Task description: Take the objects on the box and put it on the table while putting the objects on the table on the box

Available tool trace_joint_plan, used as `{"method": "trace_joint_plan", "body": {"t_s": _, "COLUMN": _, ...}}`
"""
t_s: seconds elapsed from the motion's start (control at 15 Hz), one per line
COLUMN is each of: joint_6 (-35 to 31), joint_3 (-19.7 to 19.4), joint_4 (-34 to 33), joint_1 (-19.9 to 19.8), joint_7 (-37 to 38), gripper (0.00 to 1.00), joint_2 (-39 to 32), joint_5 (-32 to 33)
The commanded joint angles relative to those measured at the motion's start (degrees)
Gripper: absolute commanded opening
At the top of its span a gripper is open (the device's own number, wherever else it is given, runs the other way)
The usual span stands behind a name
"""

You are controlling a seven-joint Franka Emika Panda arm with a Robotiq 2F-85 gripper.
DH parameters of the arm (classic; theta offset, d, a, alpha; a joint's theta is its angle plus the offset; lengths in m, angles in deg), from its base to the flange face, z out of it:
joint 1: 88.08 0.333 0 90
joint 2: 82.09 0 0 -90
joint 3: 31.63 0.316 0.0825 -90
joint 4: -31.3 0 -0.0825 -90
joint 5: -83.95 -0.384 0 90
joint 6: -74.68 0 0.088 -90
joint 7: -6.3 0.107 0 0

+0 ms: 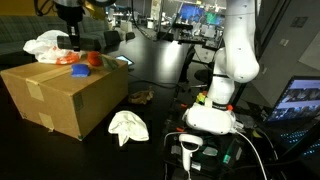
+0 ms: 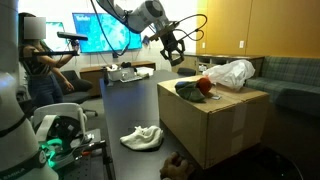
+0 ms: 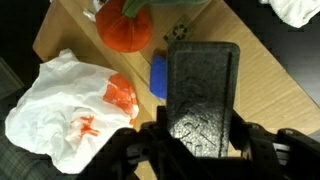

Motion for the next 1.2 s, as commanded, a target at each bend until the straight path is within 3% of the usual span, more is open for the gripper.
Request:
{"method": "trace_joint_plan", "body": {"t_s": 0.0, "joint_6": -0.6, "joint_3": 0.7, "joint_4": -6.4, "joint_1": -0.2, "joint_7": -7.0, "gripper": 0.34, "joint_2": -4.2, "joint_5": 2.4}}
{"method": "trace_joint_plan", "body": {"t_s": 0.27, "joint_6": -2.1, "joint_3": 0.8, "joint_4": -11.6, "joint_1": 0.0, "joint_7": -10.2, "gripper": 0.34, "joint_2": -8.1, "joint_5": 1.4}}
{"method": "trace_joint_plan", "body": {"t_s": 0.67, "joint_6": 0.2, "joint_3": 0.3, "joint_4": -23.3, "joint_1": 0.7, "joint_7": -9.2, "gripper": 0.34, "joint_2": -17.0, "joint_5": -2.2}}
{"method": "trace_joint_plan", "body": {"t_s": 1.13, "joint_6": 1.3, "joint_3": -3.7, "joint_4": -36.7, "joint_1": 3.1, "joint_7": -0.6, "gripper": 0.34, "joint_2": -28.5, "joint_5": -3.2}}
